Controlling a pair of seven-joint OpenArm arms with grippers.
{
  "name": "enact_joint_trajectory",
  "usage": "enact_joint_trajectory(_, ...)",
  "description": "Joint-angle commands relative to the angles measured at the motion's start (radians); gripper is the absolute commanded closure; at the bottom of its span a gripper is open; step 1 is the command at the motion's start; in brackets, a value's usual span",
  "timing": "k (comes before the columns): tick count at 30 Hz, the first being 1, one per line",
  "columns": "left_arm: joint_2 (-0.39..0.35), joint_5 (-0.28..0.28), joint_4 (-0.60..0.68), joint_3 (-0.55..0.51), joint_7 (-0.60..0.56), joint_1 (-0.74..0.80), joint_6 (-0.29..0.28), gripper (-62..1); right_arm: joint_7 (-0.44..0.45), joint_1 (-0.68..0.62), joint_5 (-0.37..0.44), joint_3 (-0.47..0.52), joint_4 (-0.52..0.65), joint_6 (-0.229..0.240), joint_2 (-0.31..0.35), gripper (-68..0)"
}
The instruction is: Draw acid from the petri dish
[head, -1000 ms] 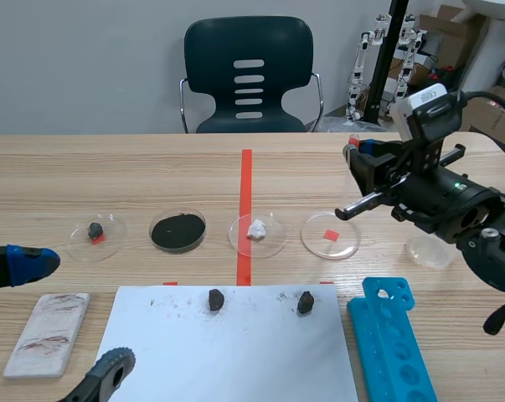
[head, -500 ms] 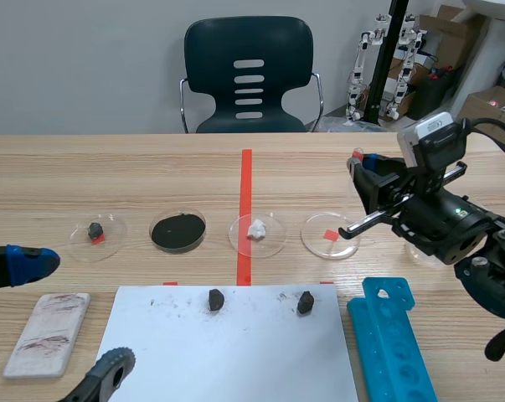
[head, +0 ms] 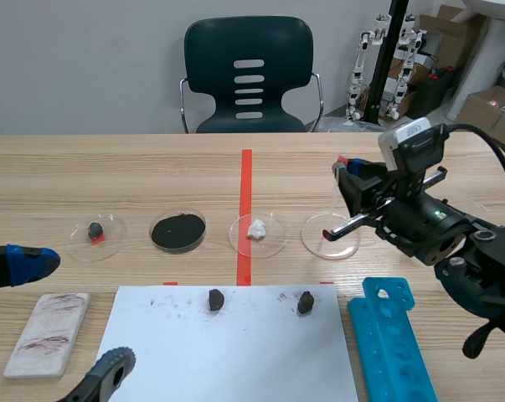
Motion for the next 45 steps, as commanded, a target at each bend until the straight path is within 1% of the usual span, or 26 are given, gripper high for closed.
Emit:
enact_joint_trajectory(1, 0.002, -0.01, 0.005, -0.006, -0.014, -0.003, 0.002, -60.5, 0.014, 0.02, 0.008, 0.001, 0.002, -0.003, 0.005, -3.2)
enact_joint_trajectory(7, 0.002, -0.01, 0.005, -0.006, -0.015, -0.003, 0.002, -60.5, 0.003, 0.02, 0.009, 0.001, -0.014, -0.004, 0.005, -3.3)
enact_joint_trajectory(33, 0.002, -0.01, 0.005, -0.006, -0.015, -0.003, 0.002, -60.5, -0.008, 0.02, 0.008, 0.001, -0.014, -0.003, 0.005, -3.4)
enact_joint_trajectory(40, 0.002, -0.01, 0.005, -0.006, -0.015, -0.003, 0.002, -60.5, -0.008, 0.02, 0.008, 0.001, -0.014, -0.004, 0.006, -3.8)
enact_joint_trajectory(42, 0.002, -0.01, 0.005, -0.006, -0.015, -0.003, 0.002, -60.5, -0.008, 0.02, 0.008, 0.001, -0.014, -0.004, 0.006, -5.6)
enact_joint_trajectory(45, 0.002, -0.01, 0.005, -0.006, -0.015, -0.003, 0.002, -60.5, -0.008, 0.02, 0.008, 0.001, -0.014, -0.004, 0.006, -5.8)
